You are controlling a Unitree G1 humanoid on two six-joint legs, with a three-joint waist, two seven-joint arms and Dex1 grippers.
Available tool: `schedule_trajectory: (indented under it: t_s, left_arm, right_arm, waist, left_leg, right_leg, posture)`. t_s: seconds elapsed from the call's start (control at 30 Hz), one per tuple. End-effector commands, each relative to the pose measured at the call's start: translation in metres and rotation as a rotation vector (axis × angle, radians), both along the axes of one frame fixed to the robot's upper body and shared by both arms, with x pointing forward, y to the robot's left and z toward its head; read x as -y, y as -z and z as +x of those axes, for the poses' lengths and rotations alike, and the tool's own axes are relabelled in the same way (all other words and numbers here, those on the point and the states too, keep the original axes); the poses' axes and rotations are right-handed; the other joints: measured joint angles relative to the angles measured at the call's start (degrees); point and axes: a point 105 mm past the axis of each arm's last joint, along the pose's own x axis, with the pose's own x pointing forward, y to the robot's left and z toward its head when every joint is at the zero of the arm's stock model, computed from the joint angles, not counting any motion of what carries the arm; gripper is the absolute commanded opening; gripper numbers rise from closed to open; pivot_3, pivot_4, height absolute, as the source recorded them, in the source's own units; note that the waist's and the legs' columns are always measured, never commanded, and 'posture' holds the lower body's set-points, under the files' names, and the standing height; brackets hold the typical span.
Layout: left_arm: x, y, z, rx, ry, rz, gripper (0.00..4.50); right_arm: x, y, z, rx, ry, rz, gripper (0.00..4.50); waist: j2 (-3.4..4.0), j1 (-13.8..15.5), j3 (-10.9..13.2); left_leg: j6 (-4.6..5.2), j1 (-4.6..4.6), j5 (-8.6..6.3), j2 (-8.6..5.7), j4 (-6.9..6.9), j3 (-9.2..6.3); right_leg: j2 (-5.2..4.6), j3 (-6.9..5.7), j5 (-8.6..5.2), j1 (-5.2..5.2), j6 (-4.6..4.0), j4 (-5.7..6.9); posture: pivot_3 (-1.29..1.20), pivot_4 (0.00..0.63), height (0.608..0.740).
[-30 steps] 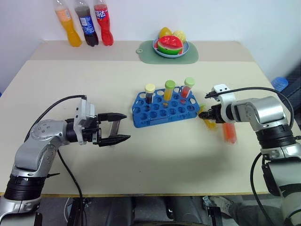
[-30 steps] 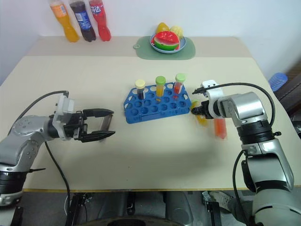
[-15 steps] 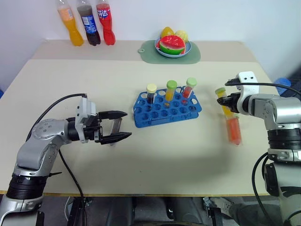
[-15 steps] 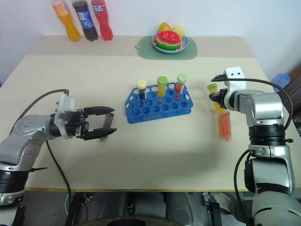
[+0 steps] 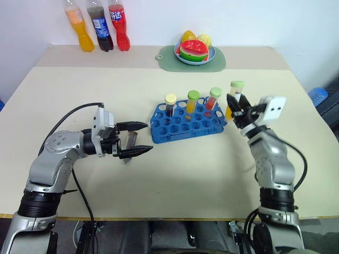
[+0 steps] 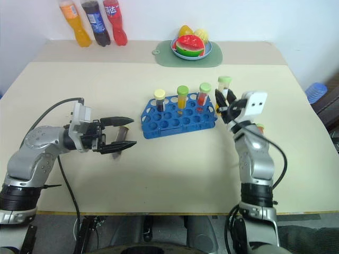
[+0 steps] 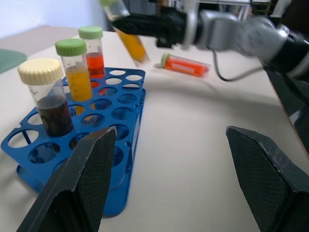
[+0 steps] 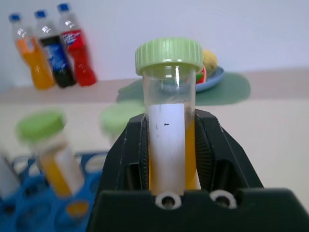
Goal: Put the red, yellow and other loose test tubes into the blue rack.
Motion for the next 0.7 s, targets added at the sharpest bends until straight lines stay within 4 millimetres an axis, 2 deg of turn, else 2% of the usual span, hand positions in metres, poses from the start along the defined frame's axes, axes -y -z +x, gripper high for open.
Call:
schedule_trajectory:
  t_s: [0.03,0.3,0.53,0.7]
  left_arm:
    - [0.007,-0.008,0.0,0.044,0.002,-0.018,3.78]
    - [0.013,-0.008,-0.001,0.041,-0.008,-0.05,3.78]
    - [0.014,-0.009,-0.003,0.043,-0.022,-0.057,3.78]
    - [0.013,-0.009,-0.003,0.043,-0.031,-0.06,3.78]
  right_arm:
    - [-0.015,-0.005,-0.006,0.102,-0.012,-0.016,0.8]
    - [-0.028,0.004,0.0,0.107,-0.031,-0.008,0.8]
    - [-0.029,0.014,0.005,0.1,-0.024,-0.015,0.8]
    - [-0.033,0.012,0.005,0.119,-0.035,-0.004,0.8]
  waist:
    - [0.0,-0.2,0.0]
    - [0.0,0.1,0.0]
    - [0.0,0.0,0.0]
    - [-0.01,-0.1,0.0]
  left_leg:
    - [0.0,0.03,0.0,0.02,0.0,0.0]
    - [-0.05,0.09,0.03,0.02,0.0,-0.01]
    - [-0.05,0.17,0.03,0.02,0.0,0.0]
    - [-0.05,0.25,0.03,0.02,0.0,0.0]
  right_leg:
    - [0.03,0.0,0.0,0.01,0.0,0.03]
    - [0.04,0.02,-0.01,0.01,-0.01,0.17]
    - [0.04,0.03,-0.01,0.05,-0.02,0.2]
    - [0.04,0.06,-0.02,0.06,-0.03,0.33]
  posture:
    - [0.0,0.15,0.74]
    - [0.0,0.15,0.74]
    - [0.0,0.15,0.74]
    - [0.0,0.15,0.74]
